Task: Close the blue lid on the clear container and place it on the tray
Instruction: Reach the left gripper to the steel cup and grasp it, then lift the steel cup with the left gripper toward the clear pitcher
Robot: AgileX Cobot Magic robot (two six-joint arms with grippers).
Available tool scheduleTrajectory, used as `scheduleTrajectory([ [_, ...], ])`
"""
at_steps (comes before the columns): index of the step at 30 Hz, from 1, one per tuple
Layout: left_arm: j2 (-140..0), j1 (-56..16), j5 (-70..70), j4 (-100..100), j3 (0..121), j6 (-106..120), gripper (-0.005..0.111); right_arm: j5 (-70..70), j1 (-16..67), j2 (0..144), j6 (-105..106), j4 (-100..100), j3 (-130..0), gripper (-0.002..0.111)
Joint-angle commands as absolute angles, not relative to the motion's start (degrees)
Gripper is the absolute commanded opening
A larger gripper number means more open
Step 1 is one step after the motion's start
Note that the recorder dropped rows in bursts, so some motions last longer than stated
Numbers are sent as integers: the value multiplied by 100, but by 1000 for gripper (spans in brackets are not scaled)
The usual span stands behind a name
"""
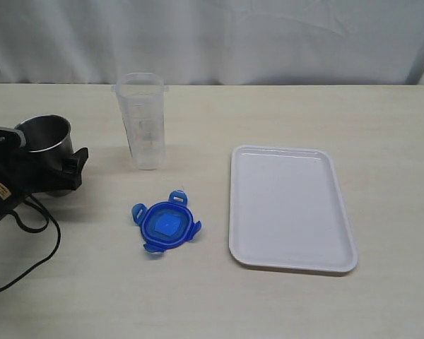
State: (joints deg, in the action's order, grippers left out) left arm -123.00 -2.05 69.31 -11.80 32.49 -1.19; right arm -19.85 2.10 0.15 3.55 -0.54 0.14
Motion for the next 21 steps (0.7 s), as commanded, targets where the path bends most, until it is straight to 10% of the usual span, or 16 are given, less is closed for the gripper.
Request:
scheduleTrajectory([
  [1,-12310,-208,6996,-1187,3278,-151,105,-1959,220,0,370,-71,0,4],
  [13,-12310,-208,6996,-1342,3278,-151,103,-1959,220,0,370,-71,0,4],
  [21,-12310,-208,6996,-1342,3278,-151,59,-1959,220,0,370,-71,0,4],
])
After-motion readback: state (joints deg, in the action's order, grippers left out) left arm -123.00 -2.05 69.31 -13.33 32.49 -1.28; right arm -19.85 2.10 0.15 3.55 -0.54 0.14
